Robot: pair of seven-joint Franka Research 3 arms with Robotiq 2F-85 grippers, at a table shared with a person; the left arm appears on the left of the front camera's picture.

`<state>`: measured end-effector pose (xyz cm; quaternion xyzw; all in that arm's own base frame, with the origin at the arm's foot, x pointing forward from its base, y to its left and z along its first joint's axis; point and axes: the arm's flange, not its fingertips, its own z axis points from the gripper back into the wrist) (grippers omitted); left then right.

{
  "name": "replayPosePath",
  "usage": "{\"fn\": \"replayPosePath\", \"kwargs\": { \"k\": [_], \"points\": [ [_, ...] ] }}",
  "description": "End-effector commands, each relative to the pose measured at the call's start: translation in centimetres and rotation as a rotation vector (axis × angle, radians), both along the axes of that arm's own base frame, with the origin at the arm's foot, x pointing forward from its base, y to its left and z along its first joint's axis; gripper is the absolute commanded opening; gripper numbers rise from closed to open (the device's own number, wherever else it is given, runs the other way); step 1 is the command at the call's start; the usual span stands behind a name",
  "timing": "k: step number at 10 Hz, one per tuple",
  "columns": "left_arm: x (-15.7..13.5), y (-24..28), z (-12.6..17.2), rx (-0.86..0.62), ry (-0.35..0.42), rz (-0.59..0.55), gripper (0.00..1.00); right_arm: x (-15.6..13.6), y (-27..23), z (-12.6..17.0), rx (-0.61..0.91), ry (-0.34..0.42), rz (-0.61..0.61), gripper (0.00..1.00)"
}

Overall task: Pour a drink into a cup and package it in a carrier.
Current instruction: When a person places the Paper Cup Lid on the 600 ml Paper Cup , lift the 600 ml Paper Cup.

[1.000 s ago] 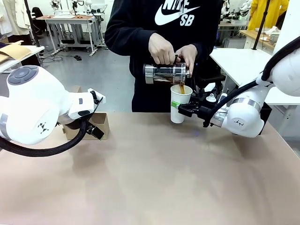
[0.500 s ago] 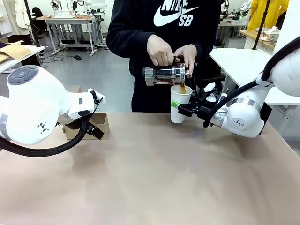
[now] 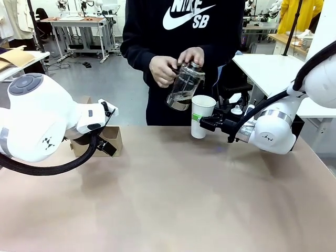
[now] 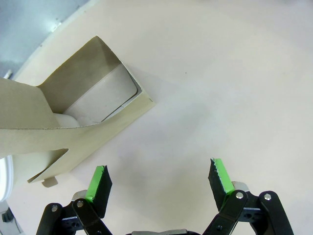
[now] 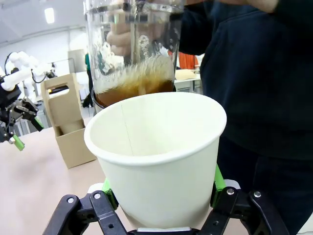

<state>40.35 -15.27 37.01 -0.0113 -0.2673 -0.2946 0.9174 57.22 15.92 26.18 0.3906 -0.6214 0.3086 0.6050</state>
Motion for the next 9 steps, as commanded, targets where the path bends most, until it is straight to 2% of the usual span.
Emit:
{"fn": "replayPosePath", "kwargs": {
  "k": [1,9],
  "points": [
    [0.0,0.05,0.02,-0.003,0.0,0.001,1.0,0.01,0.26,0.3,0.008,-0.002,-0.005,0.81],
    [0.0,0.05,0.02,-0.003,0.0,0.001,1.0,0.01,0.26,0.3,0.008,-0.002,-0.005,0.81]
  ]
}}
